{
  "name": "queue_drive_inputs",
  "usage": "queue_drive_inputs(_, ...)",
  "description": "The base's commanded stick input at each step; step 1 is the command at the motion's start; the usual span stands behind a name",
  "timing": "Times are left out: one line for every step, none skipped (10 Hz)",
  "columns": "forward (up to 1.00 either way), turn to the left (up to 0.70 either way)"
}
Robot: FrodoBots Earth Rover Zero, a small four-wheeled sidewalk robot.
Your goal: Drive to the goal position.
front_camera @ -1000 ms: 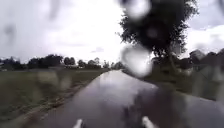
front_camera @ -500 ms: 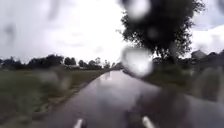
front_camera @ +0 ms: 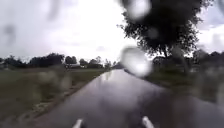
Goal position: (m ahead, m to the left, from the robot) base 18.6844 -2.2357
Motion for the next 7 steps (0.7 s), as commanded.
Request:
queue_drive_inputs(0.85,0.00)
queue_drive_inputs(0.85,0.00)
queue_drive_inputs(0.85,0.00)
queue_drive_inputs(0.85,0.00)
queue_drive_inputs(0.85,0.00)
queue_drive_inputs(0.85,0.00)
queue_drive_inputs(0.85,0.00)
